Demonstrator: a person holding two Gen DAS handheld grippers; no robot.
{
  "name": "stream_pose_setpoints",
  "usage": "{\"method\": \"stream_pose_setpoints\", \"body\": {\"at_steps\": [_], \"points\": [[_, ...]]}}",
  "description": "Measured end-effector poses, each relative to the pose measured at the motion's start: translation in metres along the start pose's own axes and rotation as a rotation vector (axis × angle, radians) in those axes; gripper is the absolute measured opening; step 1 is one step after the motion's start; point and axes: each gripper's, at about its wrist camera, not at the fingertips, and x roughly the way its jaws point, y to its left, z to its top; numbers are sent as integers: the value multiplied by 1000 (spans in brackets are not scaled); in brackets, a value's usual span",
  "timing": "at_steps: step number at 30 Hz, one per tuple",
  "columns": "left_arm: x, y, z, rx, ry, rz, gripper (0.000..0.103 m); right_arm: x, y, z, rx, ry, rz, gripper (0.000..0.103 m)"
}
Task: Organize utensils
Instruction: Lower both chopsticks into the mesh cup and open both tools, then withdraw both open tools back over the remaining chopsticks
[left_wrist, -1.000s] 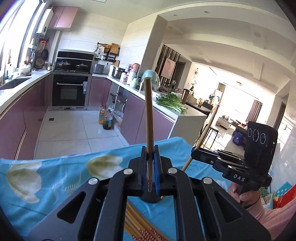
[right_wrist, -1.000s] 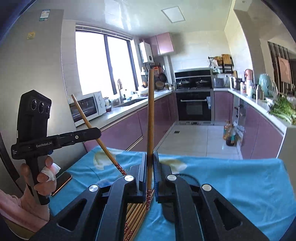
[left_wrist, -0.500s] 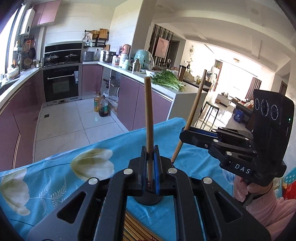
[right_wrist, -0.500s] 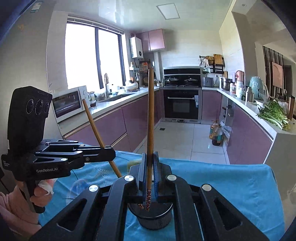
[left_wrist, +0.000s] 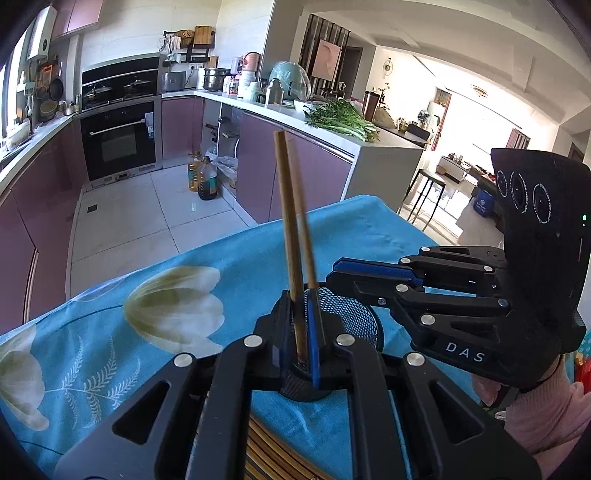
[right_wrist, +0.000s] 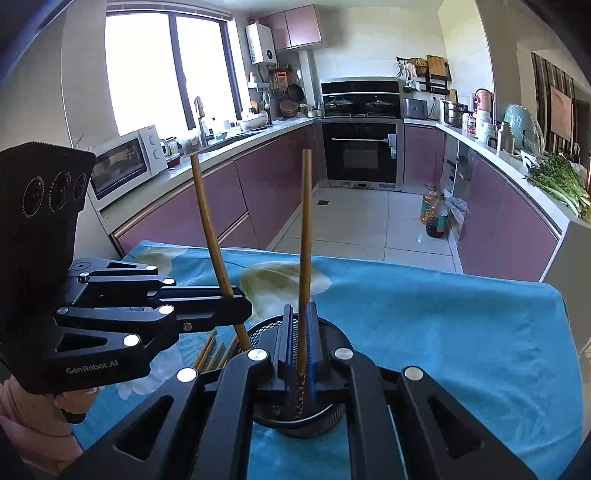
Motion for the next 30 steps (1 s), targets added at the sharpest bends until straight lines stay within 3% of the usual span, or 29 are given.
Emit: {"method": "stream_pose_setpoints", "body": {"at_steps": [3, 7, 11, 15, 20, 26, 30], "points": [[-5, 3, -2, -12, -19, 18, 30, 2, -1, 0, 27, -15, -7, 12], [-27, 10, -10, -34, -76, 70, 31, -10, 0, -5, 40, -63, -7, 26], [-65, 18, -27, -54, -153, 125, 41, -31, 6, -16, 20, -103, 31, 31], [-92, 30, -50, -71, -179, 158, 45, -43, 23, -31, -32, -93, 100, 36], [-93, 40, -87, -78, -104, 200, 48, -34, 44, -55, -81, -4, 165, 36], [-58, 49, -127, -105, 36, 205, 48, 0, 55, -90, -62, 146, 180, 36], [-37, 54, -147, -131, 112, 202, 48, 14, 59, -102, -39, 202, 185, 36]]}}
